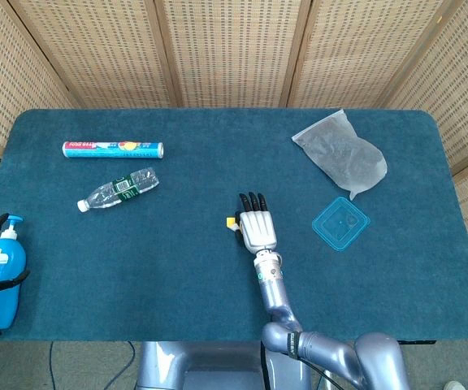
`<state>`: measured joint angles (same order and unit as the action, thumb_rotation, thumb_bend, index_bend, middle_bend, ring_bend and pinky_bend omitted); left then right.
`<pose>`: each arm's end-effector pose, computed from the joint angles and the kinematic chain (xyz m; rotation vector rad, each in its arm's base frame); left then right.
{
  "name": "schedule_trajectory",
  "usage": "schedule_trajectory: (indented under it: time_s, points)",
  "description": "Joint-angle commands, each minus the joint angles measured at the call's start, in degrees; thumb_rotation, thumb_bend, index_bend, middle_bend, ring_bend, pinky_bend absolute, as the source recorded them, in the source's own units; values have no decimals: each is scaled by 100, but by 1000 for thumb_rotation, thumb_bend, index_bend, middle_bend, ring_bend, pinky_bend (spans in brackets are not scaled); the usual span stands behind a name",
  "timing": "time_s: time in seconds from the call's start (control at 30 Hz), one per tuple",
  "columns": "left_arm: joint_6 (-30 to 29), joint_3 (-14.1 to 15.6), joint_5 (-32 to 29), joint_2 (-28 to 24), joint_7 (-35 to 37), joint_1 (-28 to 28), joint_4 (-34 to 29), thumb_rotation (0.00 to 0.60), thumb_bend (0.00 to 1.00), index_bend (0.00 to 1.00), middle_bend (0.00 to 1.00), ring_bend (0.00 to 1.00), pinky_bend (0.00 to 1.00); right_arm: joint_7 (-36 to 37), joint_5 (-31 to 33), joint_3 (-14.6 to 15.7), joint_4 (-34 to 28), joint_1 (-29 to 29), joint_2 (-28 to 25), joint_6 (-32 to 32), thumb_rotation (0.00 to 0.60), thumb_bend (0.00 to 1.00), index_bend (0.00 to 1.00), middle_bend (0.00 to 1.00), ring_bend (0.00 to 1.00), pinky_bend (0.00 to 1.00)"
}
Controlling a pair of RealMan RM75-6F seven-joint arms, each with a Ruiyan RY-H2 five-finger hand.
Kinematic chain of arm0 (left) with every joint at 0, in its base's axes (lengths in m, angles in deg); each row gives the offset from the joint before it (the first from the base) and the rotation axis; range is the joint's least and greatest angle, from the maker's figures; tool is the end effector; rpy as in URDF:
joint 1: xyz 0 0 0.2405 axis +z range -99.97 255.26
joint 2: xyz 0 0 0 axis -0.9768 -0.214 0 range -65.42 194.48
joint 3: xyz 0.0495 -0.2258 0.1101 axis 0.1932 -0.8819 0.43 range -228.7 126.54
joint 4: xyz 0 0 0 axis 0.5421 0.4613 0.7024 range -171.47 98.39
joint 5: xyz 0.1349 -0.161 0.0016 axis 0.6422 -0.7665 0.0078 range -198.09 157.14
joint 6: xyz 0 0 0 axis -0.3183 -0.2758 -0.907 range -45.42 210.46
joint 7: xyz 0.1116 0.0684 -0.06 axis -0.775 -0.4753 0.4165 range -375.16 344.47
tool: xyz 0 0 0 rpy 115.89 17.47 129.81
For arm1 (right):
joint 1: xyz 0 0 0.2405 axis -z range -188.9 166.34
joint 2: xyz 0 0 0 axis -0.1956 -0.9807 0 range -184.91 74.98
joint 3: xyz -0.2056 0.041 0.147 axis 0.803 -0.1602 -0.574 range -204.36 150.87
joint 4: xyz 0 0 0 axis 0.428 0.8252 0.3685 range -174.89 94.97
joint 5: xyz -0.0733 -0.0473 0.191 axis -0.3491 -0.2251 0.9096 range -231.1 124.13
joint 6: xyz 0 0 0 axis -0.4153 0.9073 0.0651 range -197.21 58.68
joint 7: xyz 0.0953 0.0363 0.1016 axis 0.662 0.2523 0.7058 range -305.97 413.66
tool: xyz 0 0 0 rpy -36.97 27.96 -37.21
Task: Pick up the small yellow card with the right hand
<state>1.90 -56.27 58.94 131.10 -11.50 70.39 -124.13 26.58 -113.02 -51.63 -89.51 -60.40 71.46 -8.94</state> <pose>-0.3318 0.2036 0.1560 -1.3034 -0.9761 -0.8893 -0.0841 -0.3577 -0.1382 1.5836 -1.0184 0.9644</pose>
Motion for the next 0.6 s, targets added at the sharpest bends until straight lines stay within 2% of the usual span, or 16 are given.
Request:
schedule_trajectory:
  time_s: [0.03, 0.6]
  points:
    - [-13, -4, -2, -6, -6, 4, -8, 600, 184, 0, 0, 0, 11, 4, 19, -87, 87, -101, 13, -51, 600, 577, 747, 181, 0, 10]
    - [40, -68, -139, -41, 3, -8, 5, 600, 184, 0, 0, 0, 11, 235, 112, -528, 860, -828, 131, -438, 600, 580, 747, 190, 0, 11]
